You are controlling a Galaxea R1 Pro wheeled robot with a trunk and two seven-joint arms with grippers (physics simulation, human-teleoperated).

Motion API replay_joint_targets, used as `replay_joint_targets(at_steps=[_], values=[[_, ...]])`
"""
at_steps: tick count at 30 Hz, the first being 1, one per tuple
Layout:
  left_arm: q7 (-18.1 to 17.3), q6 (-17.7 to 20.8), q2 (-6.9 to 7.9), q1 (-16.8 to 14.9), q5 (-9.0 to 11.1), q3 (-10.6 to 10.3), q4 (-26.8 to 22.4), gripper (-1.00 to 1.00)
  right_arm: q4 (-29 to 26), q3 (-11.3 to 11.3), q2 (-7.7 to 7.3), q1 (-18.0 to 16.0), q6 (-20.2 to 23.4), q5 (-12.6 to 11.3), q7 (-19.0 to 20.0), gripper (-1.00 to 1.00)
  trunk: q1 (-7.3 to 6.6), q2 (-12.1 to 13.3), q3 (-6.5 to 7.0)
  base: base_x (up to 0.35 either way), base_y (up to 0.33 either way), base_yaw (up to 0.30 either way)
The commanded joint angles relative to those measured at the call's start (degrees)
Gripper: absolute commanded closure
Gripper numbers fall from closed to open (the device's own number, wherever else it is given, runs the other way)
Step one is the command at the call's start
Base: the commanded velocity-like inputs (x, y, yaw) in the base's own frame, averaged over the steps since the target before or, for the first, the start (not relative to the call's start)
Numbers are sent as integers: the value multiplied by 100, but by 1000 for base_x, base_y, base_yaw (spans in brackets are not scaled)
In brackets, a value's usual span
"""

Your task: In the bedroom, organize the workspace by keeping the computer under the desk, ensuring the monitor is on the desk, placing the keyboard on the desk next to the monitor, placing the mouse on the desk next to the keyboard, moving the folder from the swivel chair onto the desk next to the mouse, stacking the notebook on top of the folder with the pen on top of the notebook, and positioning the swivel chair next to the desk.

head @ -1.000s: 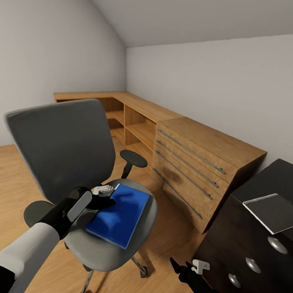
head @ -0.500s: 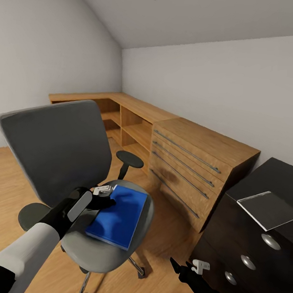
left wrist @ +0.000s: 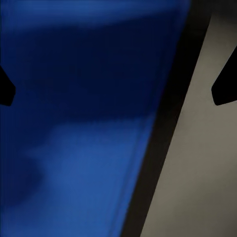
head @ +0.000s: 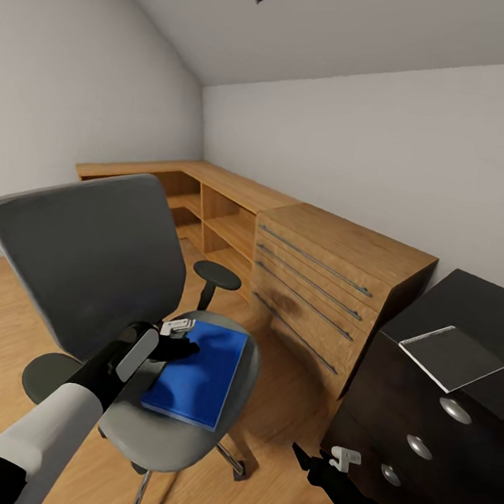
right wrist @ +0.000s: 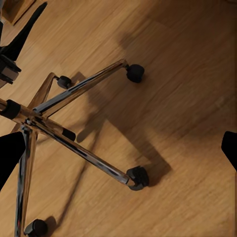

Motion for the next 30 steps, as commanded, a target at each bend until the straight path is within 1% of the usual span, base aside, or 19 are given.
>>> replay_joint_targets(at_steps=[1,7,15,30], values=[[53,8,7,-4,61,-28,-8,-100,4,47,-5,-6,-29,-60,13,-100,-1,-2,-3,0,0,-45],[53,8,7,-4,61,-34,-8,-100,7,47,-2,-6,-31,-60,6,-100,-1,-2,5,0,0,-31],[53,8,7,-4,61,-36,-8,-100,9,47,1,-5,-30,-60,11,-100,-1,-2,43,0,0,-103],[53,6,7,-4,75,-27,-8,-100,7,47,-2,-5,-31,-60,11,-100,-1,-2,68,0,0,-15]])
